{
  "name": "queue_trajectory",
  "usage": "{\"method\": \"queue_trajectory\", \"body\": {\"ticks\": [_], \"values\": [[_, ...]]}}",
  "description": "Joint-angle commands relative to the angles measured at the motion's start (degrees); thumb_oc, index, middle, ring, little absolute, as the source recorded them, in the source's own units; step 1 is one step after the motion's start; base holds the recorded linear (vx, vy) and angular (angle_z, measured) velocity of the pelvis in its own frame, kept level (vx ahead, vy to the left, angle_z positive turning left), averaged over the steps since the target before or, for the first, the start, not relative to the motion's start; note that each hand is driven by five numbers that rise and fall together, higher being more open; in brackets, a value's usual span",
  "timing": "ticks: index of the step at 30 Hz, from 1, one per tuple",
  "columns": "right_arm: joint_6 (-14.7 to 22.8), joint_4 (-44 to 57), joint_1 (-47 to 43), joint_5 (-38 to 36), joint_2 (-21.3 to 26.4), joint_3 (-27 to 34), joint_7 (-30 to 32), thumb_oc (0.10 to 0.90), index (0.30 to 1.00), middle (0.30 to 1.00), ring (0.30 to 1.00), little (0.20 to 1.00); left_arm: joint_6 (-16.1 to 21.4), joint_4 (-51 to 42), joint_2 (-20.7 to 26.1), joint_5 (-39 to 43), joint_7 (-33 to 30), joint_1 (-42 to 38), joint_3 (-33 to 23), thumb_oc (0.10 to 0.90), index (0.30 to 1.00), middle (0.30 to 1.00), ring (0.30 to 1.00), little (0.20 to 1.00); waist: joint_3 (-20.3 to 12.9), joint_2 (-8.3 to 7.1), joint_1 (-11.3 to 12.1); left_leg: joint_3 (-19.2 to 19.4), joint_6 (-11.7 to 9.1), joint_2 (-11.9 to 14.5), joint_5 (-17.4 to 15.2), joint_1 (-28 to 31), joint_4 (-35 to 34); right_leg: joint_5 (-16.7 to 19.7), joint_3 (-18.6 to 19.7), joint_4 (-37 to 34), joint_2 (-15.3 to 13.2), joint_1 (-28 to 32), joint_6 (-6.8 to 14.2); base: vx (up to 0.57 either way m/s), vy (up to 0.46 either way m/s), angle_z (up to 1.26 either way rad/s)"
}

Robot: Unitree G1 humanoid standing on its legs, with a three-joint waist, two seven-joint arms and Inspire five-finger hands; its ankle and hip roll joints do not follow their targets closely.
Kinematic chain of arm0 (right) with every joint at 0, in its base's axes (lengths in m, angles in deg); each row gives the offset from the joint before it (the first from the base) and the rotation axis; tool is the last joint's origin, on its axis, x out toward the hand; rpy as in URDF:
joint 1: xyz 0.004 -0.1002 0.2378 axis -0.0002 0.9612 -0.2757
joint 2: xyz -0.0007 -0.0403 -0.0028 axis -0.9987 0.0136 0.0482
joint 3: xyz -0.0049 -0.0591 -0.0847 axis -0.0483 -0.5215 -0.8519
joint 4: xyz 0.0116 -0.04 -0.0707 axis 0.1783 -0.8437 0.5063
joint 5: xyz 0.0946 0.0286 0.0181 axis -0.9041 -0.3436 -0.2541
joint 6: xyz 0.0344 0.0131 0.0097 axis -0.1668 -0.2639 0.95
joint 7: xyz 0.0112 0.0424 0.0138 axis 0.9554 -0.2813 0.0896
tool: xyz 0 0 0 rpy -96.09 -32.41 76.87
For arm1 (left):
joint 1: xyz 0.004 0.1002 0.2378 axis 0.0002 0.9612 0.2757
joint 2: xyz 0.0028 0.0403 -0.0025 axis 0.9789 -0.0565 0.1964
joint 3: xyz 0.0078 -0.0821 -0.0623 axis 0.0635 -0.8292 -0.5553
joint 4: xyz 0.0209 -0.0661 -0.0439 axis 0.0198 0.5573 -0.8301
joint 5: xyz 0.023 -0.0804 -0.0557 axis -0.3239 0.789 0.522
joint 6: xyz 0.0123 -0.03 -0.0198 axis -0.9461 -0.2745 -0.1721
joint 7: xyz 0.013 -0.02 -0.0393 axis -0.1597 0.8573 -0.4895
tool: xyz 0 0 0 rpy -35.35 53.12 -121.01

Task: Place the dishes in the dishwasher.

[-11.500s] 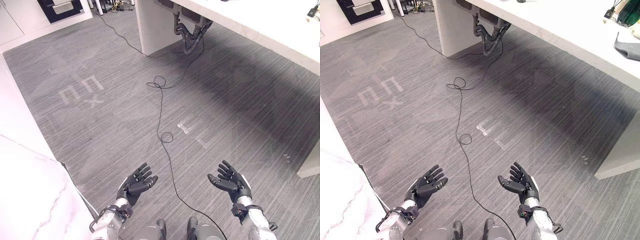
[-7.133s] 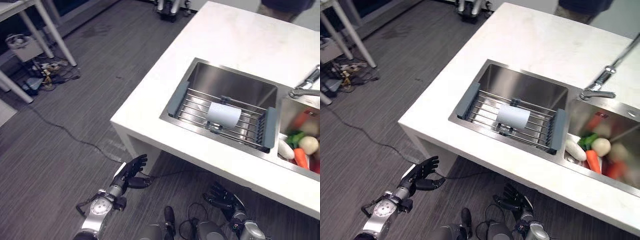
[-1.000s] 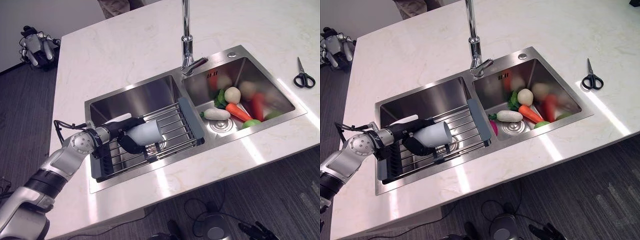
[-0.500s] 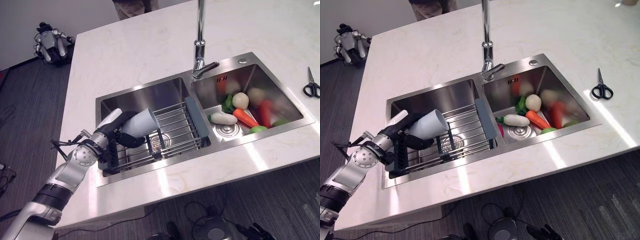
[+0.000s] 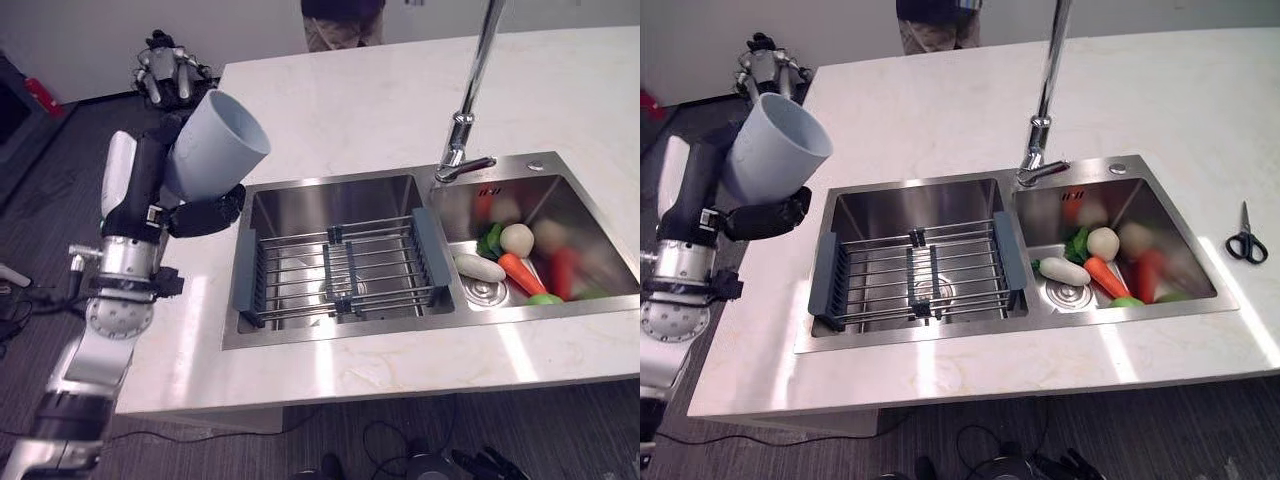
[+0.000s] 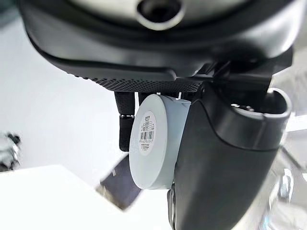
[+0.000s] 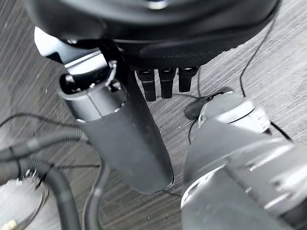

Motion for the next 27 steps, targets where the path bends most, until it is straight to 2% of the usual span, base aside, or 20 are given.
{"method": "queue_trajectory", "body": {"ticks": [1, 3, 7, 10, 12, 15, 17, 19, 23, 25, 27], "values": [[2.4, -0.6, 1.4, -0.6, 0.3, 0.5, 0.4, 0.800, 0.900, 0.900, 0.900, 0.900, 9.7, -3.0, -1.1, 3.5, -10.7, -3.5, -10.5, 0.400, 0.300, 0.300, 0.300, 0.300, -2.6, 0.13, 0.7, -3.2, -3.3, 3.7, -9.4, -3.5, 8.4, -9.6, -2.3, 8.0, -1.5, -0.5, 2.6, 0.00, -0.028, 0.19], [2.6, -0.7, 1.5, -0.4, 0.2, 0.4, 0.4, 0.800, 0.900, 0.900, 0.900, 0.900, 11.7, -3.3, -2.7, 3.8, -12.6, -1.7, -11.8, 0.400, 0.300, 0.300, 0.300, 0.300, -2.6, 0.01, 1.2, -3.8, -3.5, 3.7, -9.3, -3.5, 8.4, -9.9, -2.9, 8.0, -1.4, -0.1, 2.3, 0.01, -0.021, 0.25], [3.0, -1.2, 1.8, 0.0, -0.4, 0.4, -0.4, 0.800, 0.900, 0.900, 0.900, 0.900, 18.9, -4.7, -10.0, 8.6, -15.8, 4.6, -15.8, 0.400, 0.300, 0.300, 0.300, 0.300, -2.2, -0.49, 4.0, -6.3, -3.9, 3.4, -9.3, -3.2, 8.4, -11.0, -5.0, 8.0, -1.4, 1.4, 1.5, 0.01, -0.042, 0.30], [3.3, -1.3, 1.8, 1.6, -0.6, -0.1, -1.3, 0.800, 0.900, 0.900, 0.900, 0.900, 21.4, -4.5, -12.5, 7.3, -19.1, 6.8, -17.3, 0.400, 0.300, 0.300, 0.300, 0.300, -1.9, -0.64, 4.9, -7.7, -4.1, 3.3, -8.5, -3.4, 8.4, -11.1, -5.6, 8.0, -1.1, 1.7, 0.8, 0.00, -0.056, 0.34], [3.7, -1.2, 1.7, 3.3, -0.9, -1.1, -2.1, 0.800, 0.900, 0.900, 0.900, 0.900, 23.8, -3.8, -14.8, 6.4, -20.3, 8.9, -19.2, 0.400, 0.300, 0.300, 0.300, 0.300, -1.7, -0.98, 6.6, -9.3, -4.6, 3.5, -8.3, -3.1, 8.4, -11.9, -6.2, 8.0, -0.5, 2.3, 0.1, 0.04, -0.127, 0.35], [3.5, -1.4, 1.2, 5.4, -0.6, -2.3, -3.3, 0.800, 0.900, 0.900, 0.900, 0.900, 23.8, -3.7, -15.7, 4.0, -22.1, 10.1, -20.5, 0.400, 0.300, 0.300, 0.300, 0.300, -1.6, -1.01, 7.6, -10.5, -5.0, 3.5, -7.2, -3.8, 8.4, -12.0, -6.6, 8.0, 0.0, 2.1, -0.5, -0.01, -0.106, 0.22], [2.9, -1.5, 0.7, 7.6, -0.4, -3.7, -4.0, 0.800, 0.900, 0.900, 0.900, 0.900, 22.3, -3.8, -16.0, 2.7, -24.0, 10.6, -21.2, 0.400, 0.300, 0.300, 0.300, 0.300, -1.4, -0.70, 8.4, -11.1, -5.8, 3.9, -6.4, -4.3, 8.4, -12.4, -7.3, 8.0, 0.7, 2.3, -1.0, 0.00, -0.129, 0.32], [1.6, -2.0, 0.1, 6.7, -0.2, -5.2, -5.2, 0.800, 0.900, 0.900, 0.900, 0.900, 20.0, -2.8, -15.8, 4.4, -25.3, 10.1, -21.3, 0.400, 0.300, 0.300, 0.300, 0.300, -1.2, 0.29, 8.8, -9.3, -7.5, 5.5, -4.1, -6.6, 8.4, -13.2, -9.8, 8.0, 1.4, 2.9, -1.6, -0.03, -0.086, 0.33], [2.2, -1.3, -0.2, 4.8, -0.4, -6.4, -5.6, 0.800, 0.900, 0.900, 0.900, 0.900, 20.4, -1.1, -16.3, 8.7, -22.0, 7.8, -20.6, 0.400, 0.300, 0.300, 0.300, 0.300, 0.2, 1.64, 8.5, -7.1, -9.4, 7.2, -0.2, -11.6, 8.4, -13.7, -12.6, 8.0, 2.0, 3.8, -1.7, -0.11, -0.020, 0.81], [2.0, 1.0, -0.8, 3.2, -0.5, -7.0, -3.8, 0.800, 0.900, 0.900, 0.900, 0.900, 20.6, -0.5, -17.9, 9.8, -19.4, 5.9, -19.2, 0.400, 0.300, 0.300, 0.300, 0.300, 0.7, 2.05, 7.1, -1.3, -10.3, 9.2, 0.6, -12.6, 8.4, -14.7, -15.2, 8.0, 1.0, 3.8, -1.6, -0.23, 0.061, 1.91], [1.6, 2.4, -1.0, 2.5, -0.5, -6.5, -3.4, 0.800, 0.900, 0.900, 0.900, 0.900, 21.1, -0.3, -19.1, 10.1, -18.7, 5.6, -18.1, 0.400, 0.300, 0.300, 0.300, 0.300, 0.6, 1.89, 6.2, 2.3, -9.3, 9.3, 1.1, -10.5, 8.4, -14.0, -17.0, 8.0, -0.2, 3.3, -1.9, -0.17, 0.095, 1.54]]}}
